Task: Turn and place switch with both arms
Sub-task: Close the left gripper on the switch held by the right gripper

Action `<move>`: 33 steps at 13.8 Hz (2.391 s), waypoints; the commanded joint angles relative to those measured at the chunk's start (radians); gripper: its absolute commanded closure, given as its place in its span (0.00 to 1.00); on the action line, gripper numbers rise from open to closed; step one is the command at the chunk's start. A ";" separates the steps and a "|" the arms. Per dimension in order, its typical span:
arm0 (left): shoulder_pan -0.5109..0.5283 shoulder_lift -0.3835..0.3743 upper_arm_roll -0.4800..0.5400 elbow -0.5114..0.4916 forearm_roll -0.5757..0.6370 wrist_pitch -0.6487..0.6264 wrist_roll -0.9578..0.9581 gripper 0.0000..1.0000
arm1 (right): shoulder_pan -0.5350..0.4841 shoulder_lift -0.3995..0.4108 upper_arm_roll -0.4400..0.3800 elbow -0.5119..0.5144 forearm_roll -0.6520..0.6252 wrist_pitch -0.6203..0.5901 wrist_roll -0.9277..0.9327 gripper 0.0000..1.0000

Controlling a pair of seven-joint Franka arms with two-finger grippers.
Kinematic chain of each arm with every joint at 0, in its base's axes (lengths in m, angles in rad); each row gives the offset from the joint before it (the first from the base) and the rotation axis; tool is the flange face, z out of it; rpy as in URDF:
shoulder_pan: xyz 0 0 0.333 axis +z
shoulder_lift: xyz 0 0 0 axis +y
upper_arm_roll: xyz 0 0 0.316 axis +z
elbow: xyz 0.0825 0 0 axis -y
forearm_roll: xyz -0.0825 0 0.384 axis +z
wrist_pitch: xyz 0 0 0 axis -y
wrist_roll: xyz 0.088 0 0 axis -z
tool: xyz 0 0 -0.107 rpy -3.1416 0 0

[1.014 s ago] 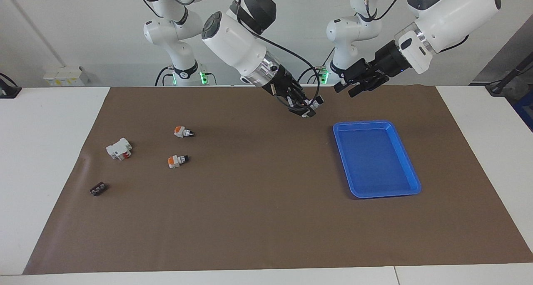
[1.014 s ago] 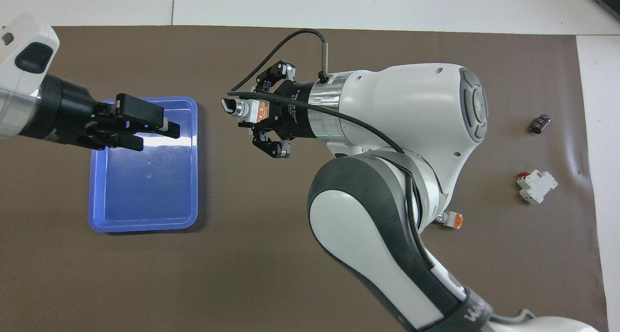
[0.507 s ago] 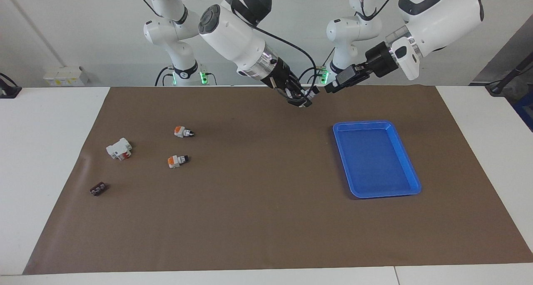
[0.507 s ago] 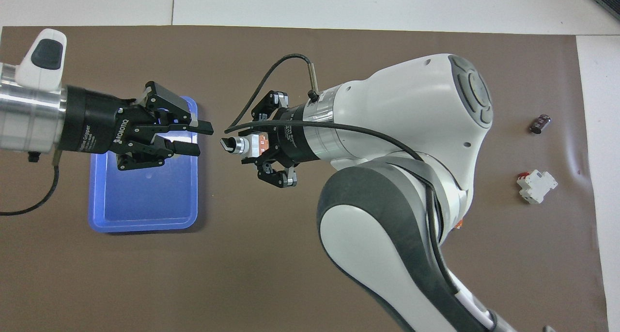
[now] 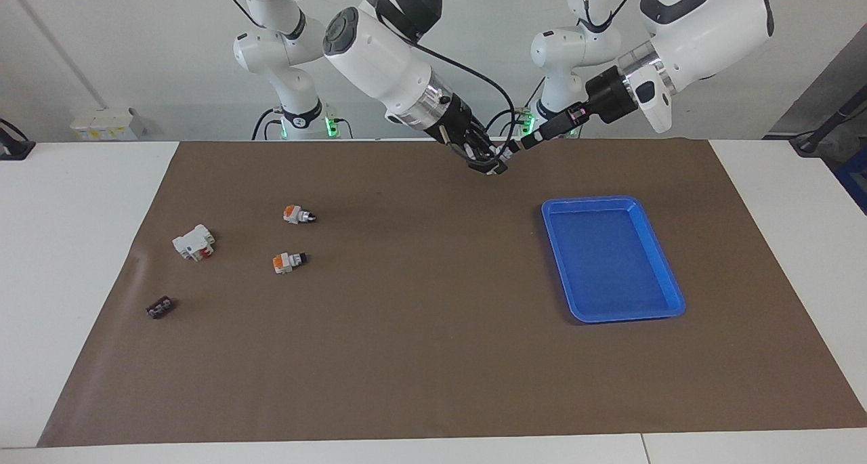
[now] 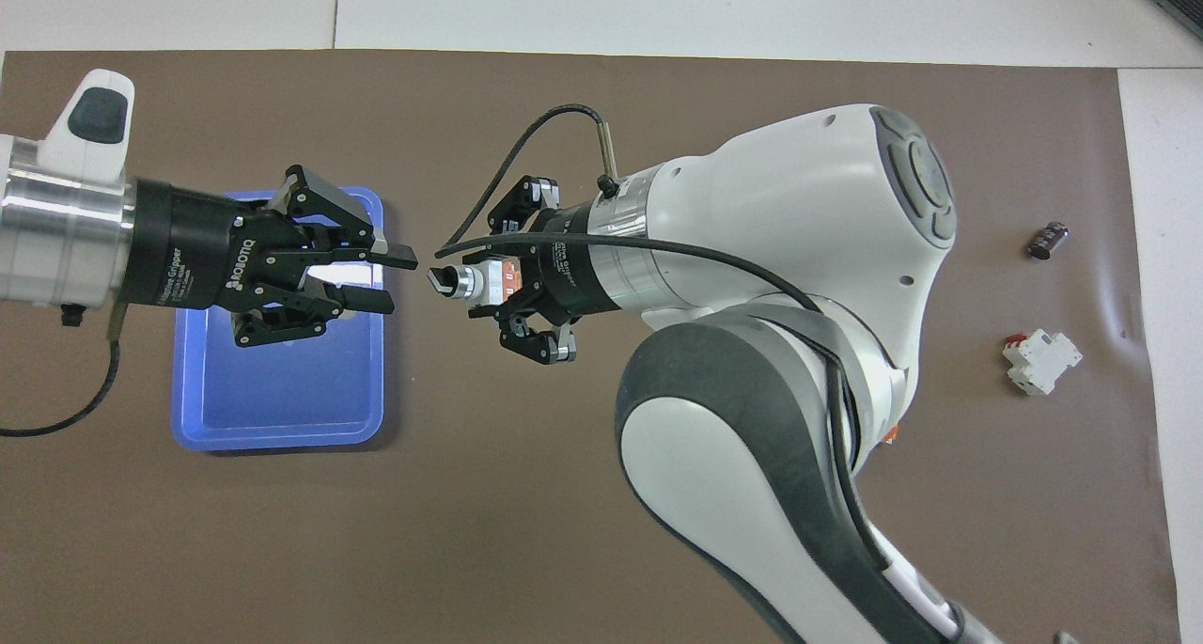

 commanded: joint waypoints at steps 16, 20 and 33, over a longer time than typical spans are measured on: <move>-0.089 -0.059 0.006 -0.101 -0.053 0.137 -0.077 1.00 | -0.003 -0.007 0.004 -0.001 -0.019 -0.002 -0.018 1.00; -0.118 -0.054 0.005 -0.096 -0.057 0.182 -0.019 1.00 | -0.003 -0.007 0.004 -0.001 -0.021 -0.002 -0.018 1.00; -0.146 -0.055 0.006 -0.100 -0.053 0.177 0.729 1.00 | -0.002 -0.007 0.004 -0.001 -0.022 -0.001 -0.018 1.00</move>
